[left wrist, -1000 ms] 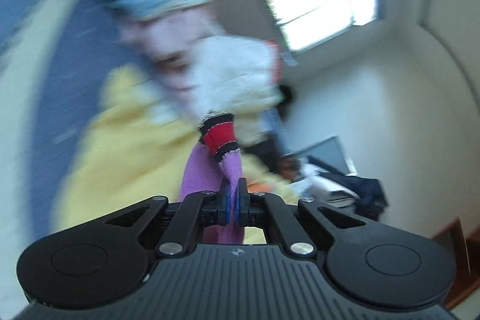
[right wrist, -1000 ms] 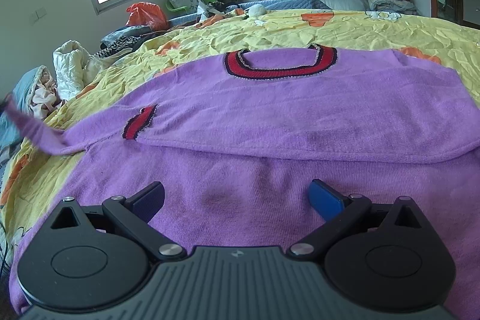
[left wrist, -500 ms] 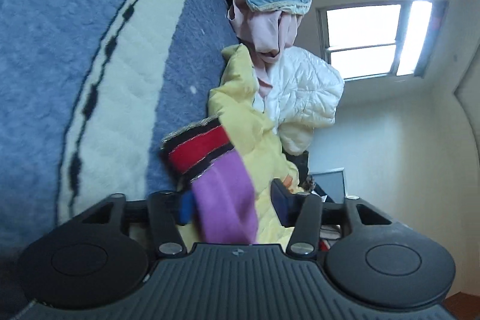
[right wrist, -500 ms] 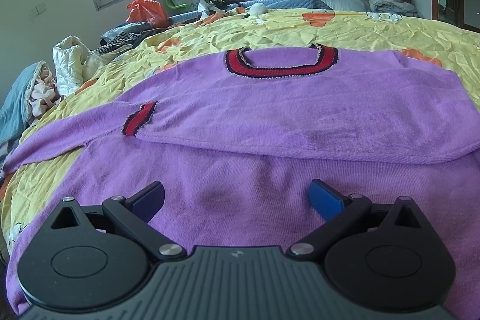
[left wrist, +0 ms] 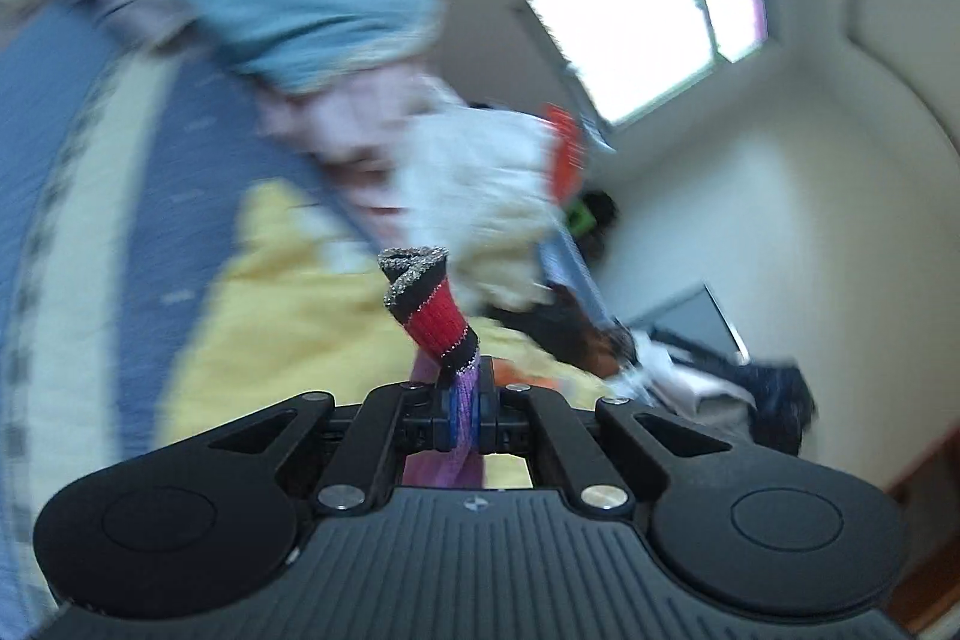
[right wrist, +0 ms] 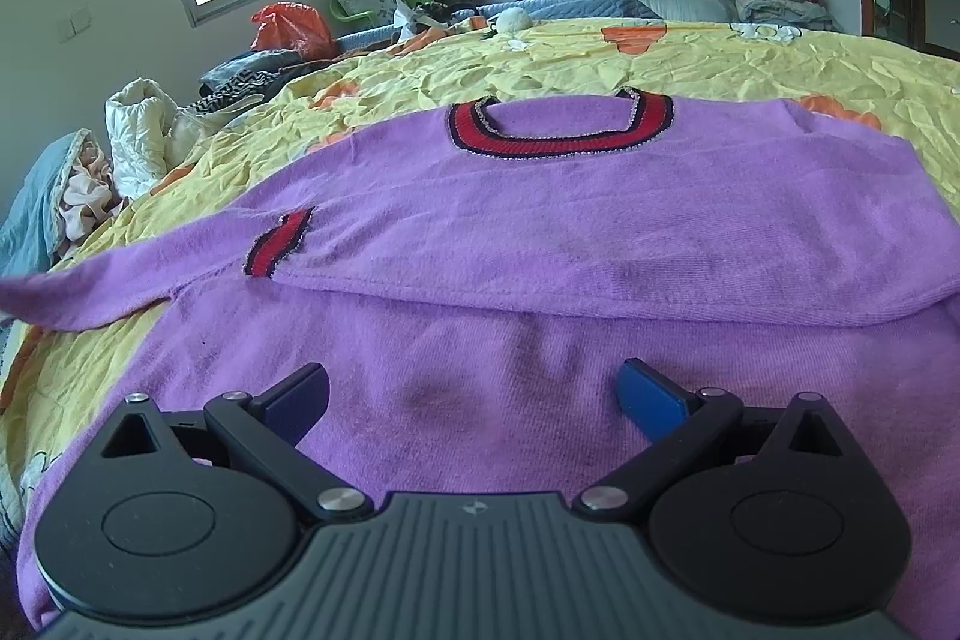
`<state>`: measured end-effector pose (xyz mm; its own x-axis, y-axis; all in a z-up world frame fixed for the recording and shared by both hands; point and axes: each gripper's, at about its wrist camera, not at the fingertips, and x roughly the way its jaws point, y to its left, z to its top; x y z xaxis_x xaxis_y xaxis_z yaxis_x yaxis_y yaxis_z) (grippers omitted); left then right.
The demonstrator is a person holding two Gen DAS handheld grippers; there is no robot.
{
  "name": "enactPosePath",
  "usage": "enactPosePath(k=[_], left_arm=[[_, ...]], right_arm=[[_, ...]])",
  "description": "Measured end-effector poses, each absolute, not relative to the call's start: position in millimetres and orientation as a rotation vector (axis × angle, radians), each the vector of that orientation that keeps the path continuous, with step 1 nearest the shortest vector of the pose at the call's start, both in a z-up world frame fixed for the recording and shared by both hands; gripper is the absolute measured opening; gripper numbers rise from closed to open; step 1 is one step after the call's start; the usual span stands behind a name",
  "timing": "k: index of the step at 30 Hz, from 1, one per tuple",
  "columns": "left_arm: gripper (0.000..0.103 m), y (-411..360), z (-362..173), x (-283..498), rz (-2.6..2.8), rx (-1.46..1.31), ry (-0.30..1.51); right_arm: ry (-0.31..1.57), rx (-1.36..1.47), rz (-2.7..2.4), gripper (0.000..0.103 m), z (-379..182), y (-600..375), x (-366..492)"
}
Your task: Fold small clothes
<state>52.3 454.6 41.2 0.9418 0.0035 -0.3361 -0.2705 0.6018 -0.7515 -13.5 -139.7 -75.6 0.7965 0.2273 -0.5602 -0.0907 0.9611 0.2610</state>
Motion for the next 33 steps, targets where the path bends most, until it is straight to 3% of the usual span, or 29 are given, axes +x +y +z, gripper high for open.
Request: enactPosePath(k=[4,8,20,33], left_arm=[[0.002,369,93,94,0.022,-0.782,0.342],[0.002,264,107,132,-0.093,-0.654,0.404],[0.002,-11,30,169,-0.344,-0.389,0.621],[0.002,-139,-23,146,-0.576,-0.218,0.745]], right_arm=[[0.640,0.267,0.155,0.103,-72,-142,-16],[0.656,0.310,0.155,0.103,-66,-146,-27],[0.622,0.383,-0.046,0.103,-49,-216,-71],[0.611,0.311,-0.178,0.103,-47,-240,-88]])
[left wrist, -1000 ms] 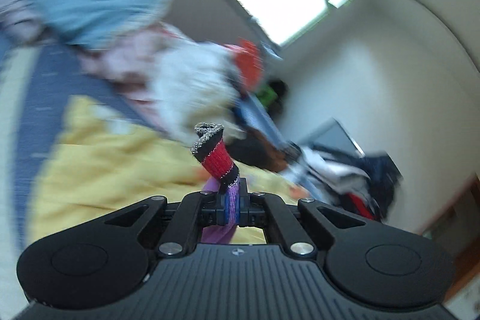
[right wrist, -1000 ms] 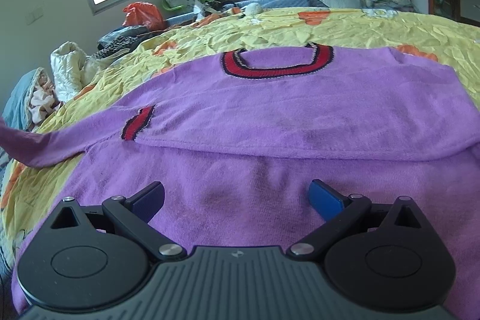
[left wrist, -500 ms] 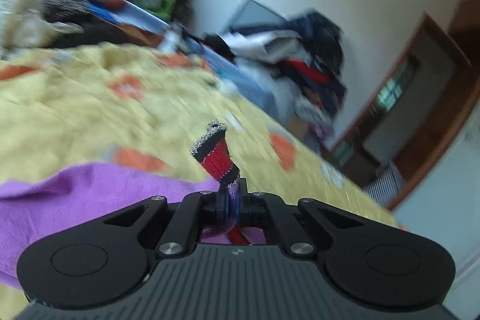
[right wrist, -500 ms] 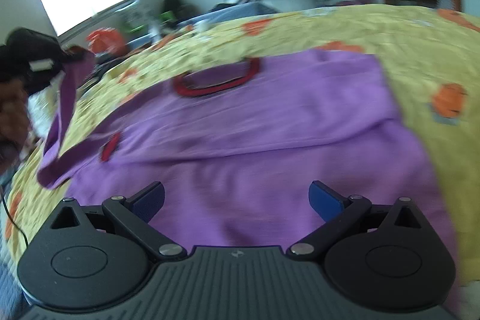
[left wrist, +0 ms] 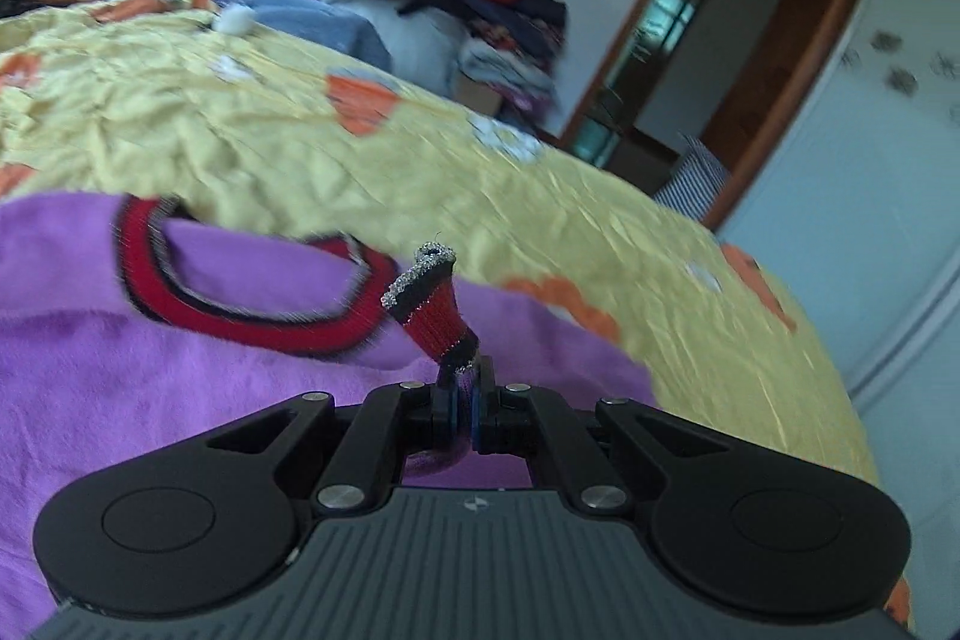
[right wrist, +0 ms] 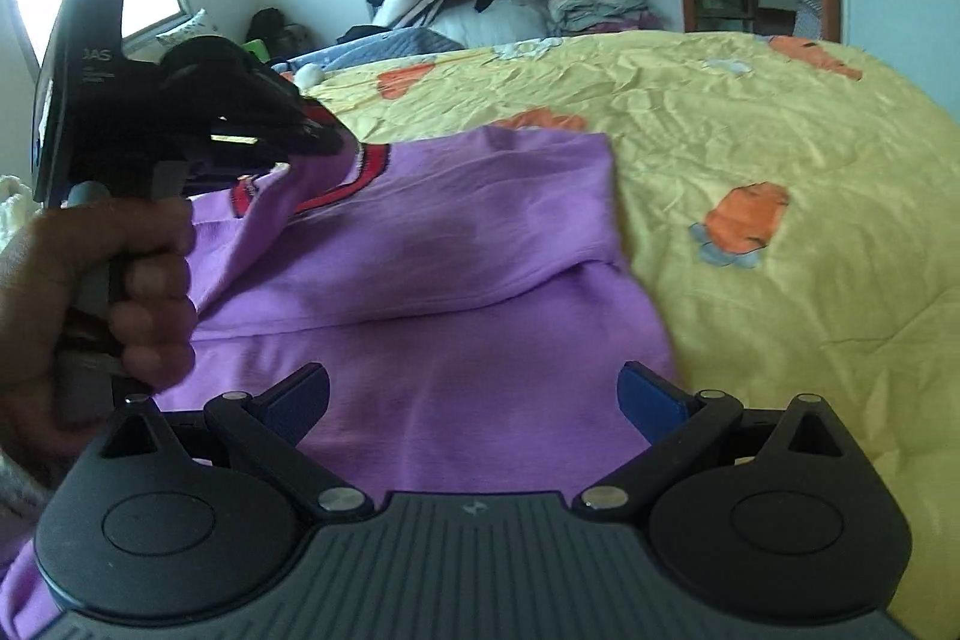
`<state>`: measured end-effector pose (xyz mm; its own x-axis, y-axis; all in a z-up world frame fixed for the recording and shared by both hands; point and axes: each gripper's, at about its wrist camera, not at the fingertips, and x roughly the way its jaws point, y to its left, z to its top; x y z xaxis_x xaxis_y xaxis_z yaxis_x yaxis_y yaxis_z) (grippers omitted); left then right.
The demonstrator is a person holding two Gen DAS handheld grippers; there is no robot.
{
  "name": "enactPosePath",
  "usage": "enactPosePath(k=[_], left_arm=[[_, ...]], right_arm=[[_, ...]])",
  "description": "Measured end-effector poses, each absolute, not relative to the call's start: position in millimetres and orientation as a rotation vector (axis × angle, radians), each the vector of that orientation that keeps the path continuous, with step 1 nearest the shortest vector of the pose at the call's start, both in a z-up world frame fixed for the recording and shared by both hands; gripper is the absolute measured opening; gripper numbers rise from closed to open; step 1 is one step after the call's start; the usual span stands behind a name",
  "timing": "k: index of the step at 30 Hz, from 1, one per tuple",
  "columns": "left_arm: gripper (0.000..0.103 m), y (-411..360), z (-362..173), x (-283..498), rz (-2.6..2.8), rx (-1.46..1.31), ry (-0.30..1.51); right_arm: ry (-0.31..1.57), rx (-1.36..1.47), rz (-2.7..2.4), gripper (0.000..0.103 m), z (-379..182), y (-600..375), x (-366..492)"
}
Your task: Fold small clothes
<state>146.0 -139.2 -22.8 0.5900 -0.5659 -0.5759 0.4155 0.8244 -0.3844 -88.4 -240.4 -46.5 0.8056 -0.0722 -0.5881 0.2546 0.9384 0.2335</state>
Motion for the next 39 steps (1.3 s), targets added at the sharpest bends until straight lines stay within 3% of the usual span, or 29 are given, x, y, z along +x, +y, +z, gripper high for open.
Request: enactPosePath(k=[19,20,21,24,30,34,39], left_arm=[[0.004,-182,-47,120,-0.730,-0.115,0.887],[0.012,-186,-51,119,-0.741,-0.092,0.903],[0.033,-188,-57,119,-0.741,-0.077,0.917],[0.061,-172,-53,108,-0.759,-0.121,0.875],[0.066,-50,-7,94,-0.656,-0.192,0.704],[0.067,47,14,133,-0.523,-0.051,0.671],[0.076,145,3,203,-0.355,-0.151,0.844]], right_arm=[[0.592,0.337,-0.232,0.103,-44,-268,-95],[0.589,0.335,-0.236,0.103,-43,-268,-96],[0.588,0.333,-0.239,0.103,-43,-268,-96],[0.592,0.340,-0.244,0.103,-42,-273,-95],[0.551,0.360,-0.209,0.103,-32,-287,-92],[0.536,0.383,-0.125,0.103,-27,-284,-78],[0.511,0.299,0.051,0.103,-23,-235,-51]])
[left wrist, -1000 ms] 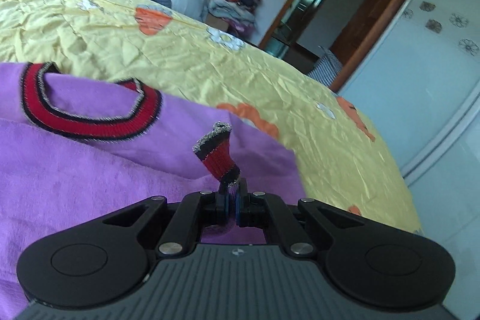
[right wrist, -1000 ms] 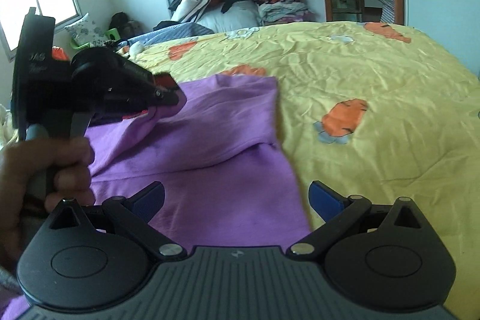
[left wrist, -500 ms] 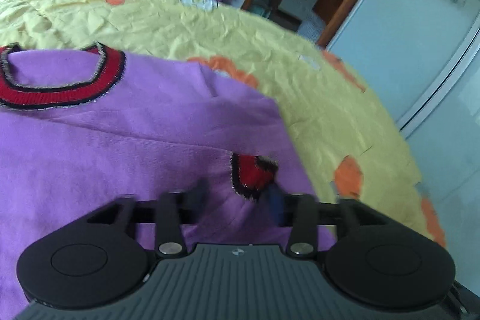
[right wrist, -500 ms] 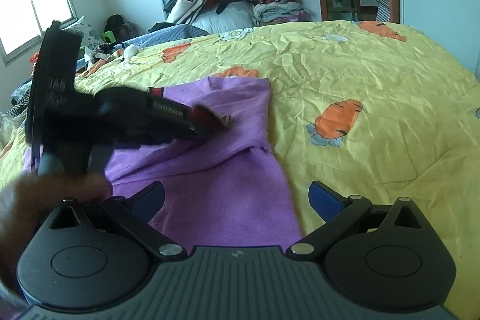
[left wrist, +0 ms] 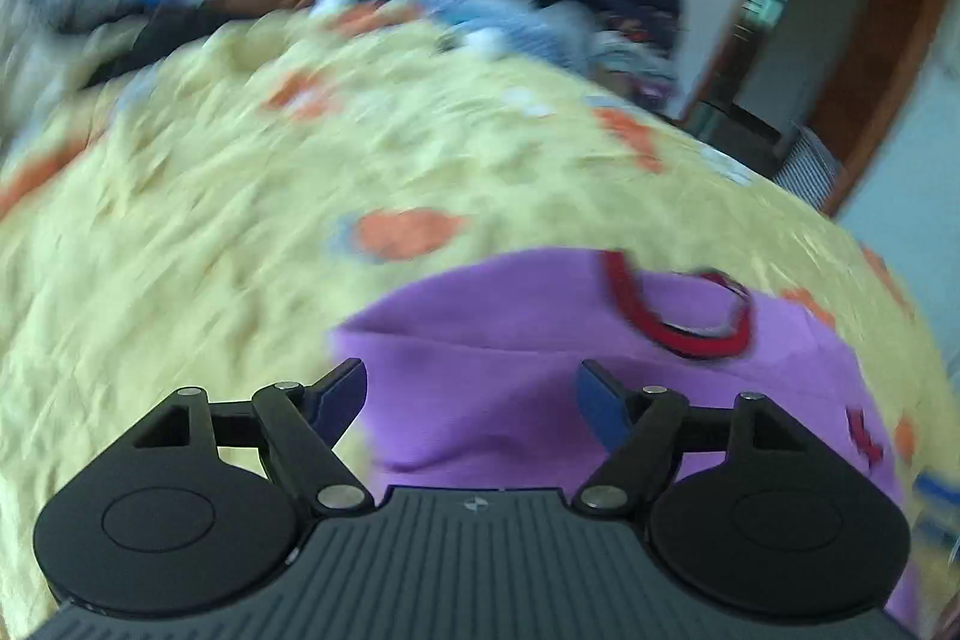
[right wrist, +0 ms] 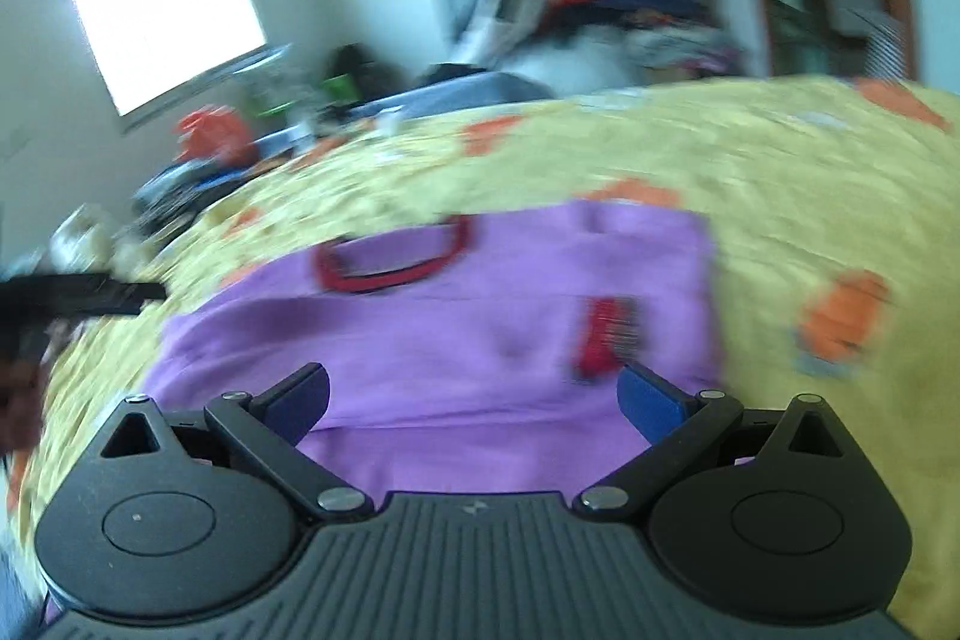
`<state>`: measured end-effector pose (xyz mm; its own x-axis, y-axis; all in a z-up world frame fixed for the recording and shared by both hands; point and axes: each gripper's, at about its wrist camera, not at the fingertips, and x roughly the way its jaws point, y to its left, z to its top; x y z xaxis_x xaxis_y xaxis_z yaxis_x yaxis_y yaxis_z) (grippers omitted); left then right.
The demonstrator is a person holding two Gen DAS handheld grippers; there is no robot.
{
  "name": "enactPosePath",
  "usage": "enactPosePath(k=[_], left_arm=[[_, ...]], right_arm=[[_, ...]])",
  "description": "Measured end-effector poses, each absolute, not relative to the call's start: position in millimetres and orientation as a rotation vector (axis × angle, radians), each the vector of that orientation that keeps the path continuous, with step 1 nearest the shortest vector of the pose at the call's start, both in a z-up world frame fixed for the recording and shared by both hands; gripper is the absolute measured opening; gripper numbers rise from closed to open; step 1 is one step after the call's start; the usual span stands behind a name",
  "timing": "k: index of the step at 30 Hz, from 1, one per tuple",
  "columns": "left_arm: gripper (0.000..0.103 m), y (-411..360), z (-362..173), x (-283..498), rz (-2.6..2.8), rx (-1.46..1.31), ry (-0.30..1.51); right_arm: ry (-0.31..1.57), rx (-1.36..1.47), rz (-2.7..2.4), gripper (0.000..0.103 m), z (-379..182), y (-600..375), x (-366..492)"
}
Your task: Fold small clothes
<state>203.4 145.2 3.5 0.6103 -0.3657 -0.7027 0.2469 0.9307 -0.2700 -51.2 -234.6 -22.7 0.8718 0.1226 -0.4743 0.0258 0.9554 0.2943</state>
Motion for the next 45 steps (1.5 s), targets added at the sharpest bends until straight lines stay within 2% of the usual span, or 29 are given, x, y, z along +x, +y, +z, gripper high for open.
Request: enactPosePath(k=[4,5,6,7,8,9,13,14,15,16,17,23,25,26,29,31,32,33,35,37,38,39,40,42,45], left_arm=[[0.069,160,-20,234,-0.385,-0.250,0.956],[0.062,156,-25,240,-0.418,-0.261,0.986],[0.039,151,-29,243,-0.421,-0.261,1.003],[0.029,148,-32,248,-0.414,-0.256,1.025],[0.009,148,-36,252,-0.409,-0.257,1.038],[0.005,148,-38,256,-0.407,-0.268,1.046],[0.005,150,-42,260,-0.404,-0.242,1.055],[0.005,150,-41,264,-0.391,-0.230,1.053],[0.005,149,-40,266,-0.380,-0.213,1.049],[0.005,151,-38,266,-0.374,-0.196,1.043],[0.005,151,-37,269,-0.371,-0.180,1.037],[0.005,145,-34,278,-0.337,-0.090,1.019],[0.007,147,-41,278,-0.311,-0.053,1.028],[0.013,150,-44,277,-0.295,-0.047,1.026],[0.015,163,-35,270,-0.233,-0.090,1.002],[0.011,167,-18,258,-0.175,-0.058,0.946],[0.012,166,-7,246,-0.175,-0.048,0.899],[0.012,166,3,235,-0.205,-0.055,0.865],[0.013,159,20,208,-0.276,-0.074,0.799],[0.019,144,25,183,-0.381,-0.067,0.758],[0.025,134,23,173,-0.435,-0.063,0.744],[0.035,124,18,166,-0.471,-0.040,0.742],[0.038,114,10,162,-0.482,-0.002,0.752],[0.038,100,-10,158,-0.445,0.078,0.770],[0.039,105,-38,159,-0.390,0.117,0.823]], right_arm=[[0.526,0.161,0.203,0.103,-23,-162,-14],[0.522,0.122,0.247,0.103,-23,-141,-5],[0.514,0.076,0.299,0.103,-24,-118,5],[0.513,0.039,0.343,0.103,-24,-99,14],[0.521,0.002,0.379,0.102,-25,-80,25],[0.529,-0.037,0.403,0.102,-26,-62,36],[0.546,-0.207,0.497,0.102,-39,-4,65],[0.543,-0.247,0.508,0.091,-42,5,69],[0.550,-0.271,0.509,0.051,-45,11,73],[0.591,-0.281,0.497,0.022,-49,15,78],[0.628,-0.269,0.475,0.005,-51,16,86],[0.575,-0.192,0.521,0.005,-28,6,68],[0.614,-0.232,0.542,0.005,-32,13,62],[0.661,-0.247,0.542,0.005,-40,15,63],[0.726,-0.320,0.578,0.007,-52,21,58],[0.734,-0.290,0.553,0.041,-43,9,56],[0.710,-0.243,0.524,0.076,-37,-8,51],[0.644,-0.187,0.490,0.087,-29,-32,39],[0.570,-0.071,0.379,0.087,-22,-88,22],[0.548,0.031,0.212,0.087,-23,-157,9],[0.542,0.079,0.117,0.087,-26,-190,6],[0.552,0.131,0.028,0.087,-32,-223,6],[0.578,0.185,-0.037,0.087,-38,-252,9],[0.583,0.262,-0.086,0.075,-47,-292,14],[0.594,0.302,-0.027,0.075,-55,-304,28]])
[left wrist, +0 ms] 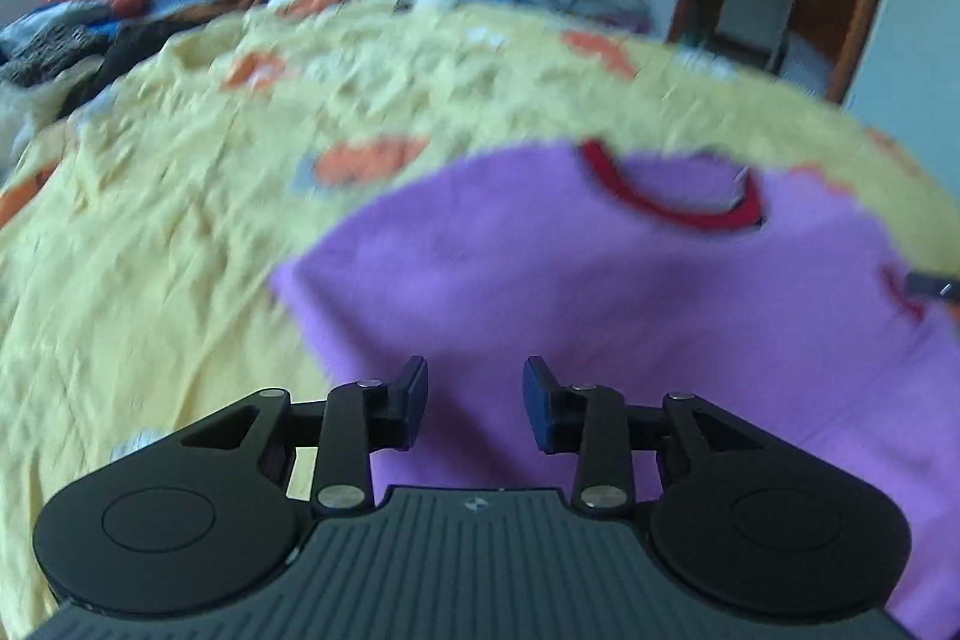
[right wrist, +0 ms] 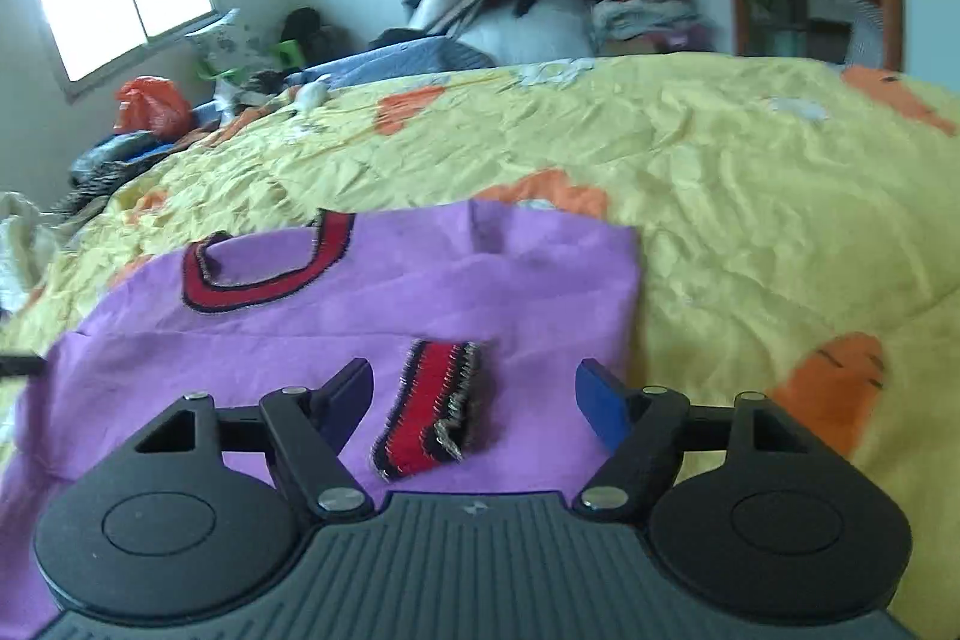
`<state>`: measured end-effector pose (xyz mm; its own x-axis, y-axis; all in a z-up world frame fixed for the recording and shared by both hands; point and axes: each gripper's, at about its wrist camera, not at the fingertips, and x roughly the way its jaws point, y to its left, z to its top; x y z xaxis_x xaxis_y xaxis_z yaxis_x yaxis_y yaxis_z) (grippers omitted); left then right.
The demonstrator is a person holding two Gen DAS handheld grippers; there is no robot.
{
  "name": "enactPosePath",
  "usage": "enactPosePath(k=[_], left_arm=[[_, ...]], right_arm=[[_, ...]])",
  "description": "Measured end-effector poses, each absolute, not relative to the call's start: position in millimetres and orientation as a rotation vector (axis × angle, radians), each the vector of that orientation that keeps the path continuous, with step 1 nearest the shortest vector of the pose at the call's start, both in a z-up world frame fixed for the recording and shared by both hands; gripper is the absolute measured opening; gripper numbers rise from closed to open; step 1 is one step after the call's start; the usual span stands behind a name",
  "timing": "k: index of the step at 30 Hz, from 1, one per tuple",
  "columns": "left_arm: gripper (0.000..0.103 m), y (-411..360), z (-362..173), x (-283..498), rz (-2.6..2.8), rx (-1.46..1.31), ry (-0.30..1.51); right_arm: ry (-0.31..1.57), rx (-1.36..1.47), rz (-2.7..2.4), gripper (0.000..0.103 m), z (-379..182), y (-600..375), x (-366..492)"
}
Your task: Fold small clothes
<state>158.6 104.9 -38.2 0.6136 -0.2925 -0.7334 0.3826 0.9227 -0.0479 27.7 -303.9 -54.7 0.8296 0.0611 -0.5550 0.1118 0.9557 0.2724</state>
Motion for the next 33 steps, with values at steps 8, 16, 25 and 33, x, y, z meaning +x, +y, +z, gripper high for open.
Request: enactPosePath(k=[8,16,25,33], left_arm=[[0.065,178,-6,153,-0.276,-0.101,0.750],[0.065,153,16,152,-0.295,-0.021,0.724],[0.065,105,-51,162,-0.064,0.490,0.729],[0.077,146,-50,172,0.040,0.393,0.790]], right_arm=[[0.624,0.003,0.000,0.005,-58,-259,46],[0.566,0.038,-0.007,0.005,-26,-272,49],[0.667,0.030,-0.103,0.023,-56,-288,58],[0.675,-0.080,-0.061,0.023,-61,-260,44]])
